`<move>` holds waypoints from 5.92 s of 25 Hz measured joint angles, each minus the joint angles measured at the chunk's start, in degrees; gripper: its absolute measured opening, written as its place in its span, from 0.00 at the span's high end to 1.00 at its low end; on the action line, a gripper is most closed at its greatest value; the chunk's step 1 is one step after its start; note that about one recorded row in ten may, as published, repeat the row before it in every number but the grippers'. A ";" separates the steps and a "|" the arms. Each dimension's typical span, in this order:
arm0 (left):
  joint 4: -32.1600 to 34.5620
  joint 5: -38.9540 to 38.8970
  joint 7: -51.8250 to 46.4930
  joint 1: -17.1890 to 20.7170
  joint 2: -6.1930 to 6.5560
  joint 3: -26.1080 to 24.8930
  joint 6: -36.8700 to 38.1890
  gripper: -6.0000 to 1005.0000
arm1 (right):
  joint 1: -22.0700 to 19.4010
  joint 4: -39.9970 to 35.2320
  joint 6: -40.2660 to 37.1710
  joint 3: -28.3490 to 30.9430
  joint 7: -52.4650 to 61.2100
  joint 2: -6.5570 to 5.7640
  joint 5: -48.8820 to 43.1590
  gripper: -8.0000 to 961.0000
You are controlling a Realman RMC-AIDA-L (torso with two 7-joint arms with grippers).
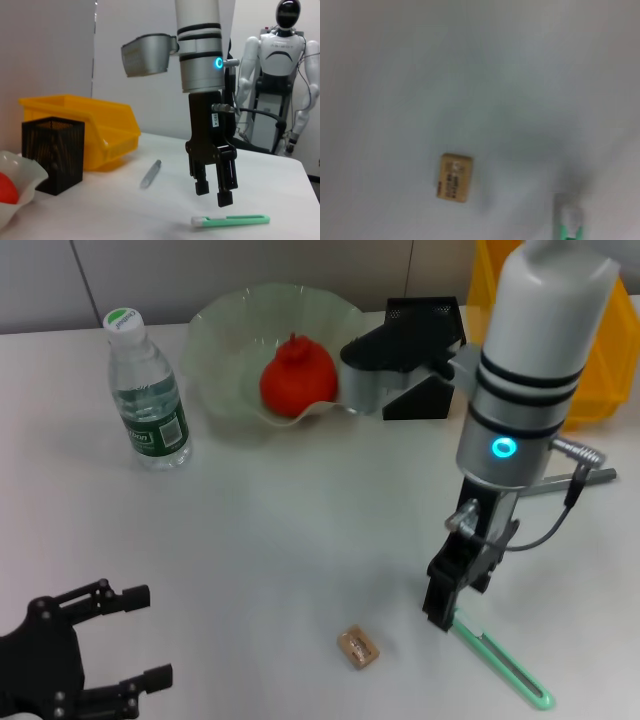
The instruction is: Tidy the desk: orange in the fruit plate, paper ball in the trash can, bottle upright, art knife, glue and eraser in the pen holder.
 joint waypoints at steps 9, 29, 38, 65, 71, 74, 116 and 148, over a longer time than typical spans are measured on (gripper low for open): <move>-0.51 0.93 0.00 -0.29 -0.20 -0.06 -0.66 0.19 | 1.73 3.72 3.94 -9.19 3.24 0.01 3.72 0.30; -0.51 0.96 0.40 -0.22 -0.36 -0.01 -1.62 0.19 | 2.09 6.56 8.70 -13.60 3.75 0.00 6.03 0.32; -0.51 0.91 0.57 -0.38 -0.51 0.00 -1.62 0.19 | 2.00 6.86 9.52 -14.97 3.80 0.00 6.03 0.57; -0.60 0.90 0.61 -0.16 -0.54 -0.19 -2.40 0.19 | 1.34 4.58 9.75 -18.30 3.26 -0.23 8.76 0.82; -0.63 0.90 0.61 -0.12 -0.53 -0.19 -2.44 0.19 | -1.89 -6.43 3.92 -4.96 -0.05 -1.01 0.34 0.81; -1.11 0.85 0.61 -0.24 -0.53 -0.18 -2.64 0.19 | -4.55 -18.70 0.12 7.56 -3.93 -1.05 -7.06 0.81; -1.38 0.54 0.61 -1.21 -1.79 -1.53 -4.43 0.19 | -5.69 -7.96 42.11 26.62 -34.42 -2.99 4.54 0.75; -1.39 0.72 0.61 -1.43 -1.94 -2.21 -4.60 0.19 | -10.79 -8.06 44.06 26.90 -31.81 -0.78 4.62 0.59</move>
